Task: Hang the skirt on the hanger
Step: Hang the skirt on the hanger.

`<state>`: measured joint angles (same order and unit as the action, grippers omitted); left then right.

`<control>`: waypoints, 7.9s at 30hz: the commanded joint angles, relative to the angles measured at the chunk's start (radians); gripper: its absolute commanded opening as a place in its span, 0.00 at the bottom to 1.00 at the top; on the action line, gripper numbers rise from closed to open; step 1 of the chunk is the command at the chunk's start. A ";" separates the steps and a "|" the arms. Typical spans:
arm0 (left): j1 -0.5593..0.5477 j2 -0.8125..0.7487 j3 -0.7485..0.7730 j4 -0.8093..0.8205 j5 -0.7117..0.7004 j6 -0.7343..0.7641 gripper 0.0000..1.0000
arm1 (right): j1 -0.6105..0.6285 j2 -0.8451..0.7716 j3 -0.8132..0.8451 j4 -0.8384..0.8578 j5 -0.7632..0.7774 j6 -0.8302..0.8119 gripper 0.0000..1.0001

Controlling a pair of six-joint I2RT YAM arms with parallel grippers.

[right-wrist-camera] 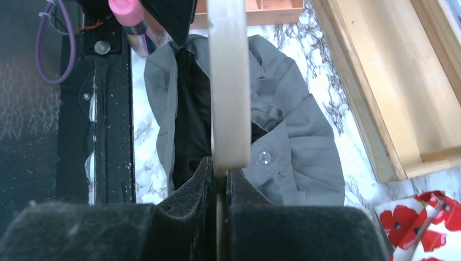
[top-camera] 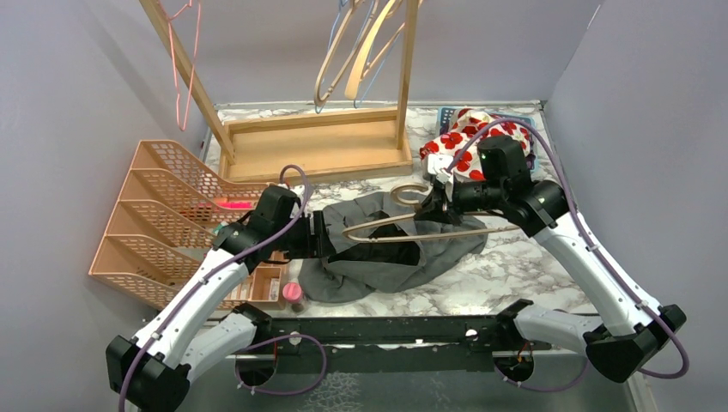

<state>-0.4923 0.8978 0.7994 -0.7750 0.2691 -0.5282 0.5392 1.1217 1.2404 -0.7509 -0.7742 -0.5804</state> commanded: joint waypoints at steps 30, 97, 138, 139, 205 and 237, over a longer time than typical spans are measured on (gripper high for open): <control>0.000 0.200 0.401 -0.155 0.004 0.057 0.00 | 0.002 -0.109 -0.003 0.009 -0.021 -0.037 0.01; -0.069 0.218 0.390 0.175 0.336 -0.156 0.00 | 0.113 -0.028 -0.467 1.041 -0.147 0.466 0.01; -0.150 -0.065 0.354 0.360 -0.357 0.629 0.80 | 0.067 -0.200 -0.203 0.911 0.353 0.677 0.01; -0.150 -0.059 0.362 0.367 -0.384 0.624 0.80 | 0.067 -0.200 -0.182 0.880 0.351 0.674 0.01; -0.151 -0.093 0.019 0.603 -0.271 1.114 0.00 | 0.067 -0.189 -0.167 0.619 0.193 0.687 0.01; -0.152 -0.188 0.377 0.248 -0.066 0.956 0.71 | 0.067 -0.259 -0.297 0.855 -0.024 0.482 0.01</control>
<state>-0.6418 0.7311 1.0843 -0.4812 0.0708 0.4747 0.6067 0.8715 0.9352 -0.0418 -0.7532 -0.1131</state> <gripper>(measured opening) 0.685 0.075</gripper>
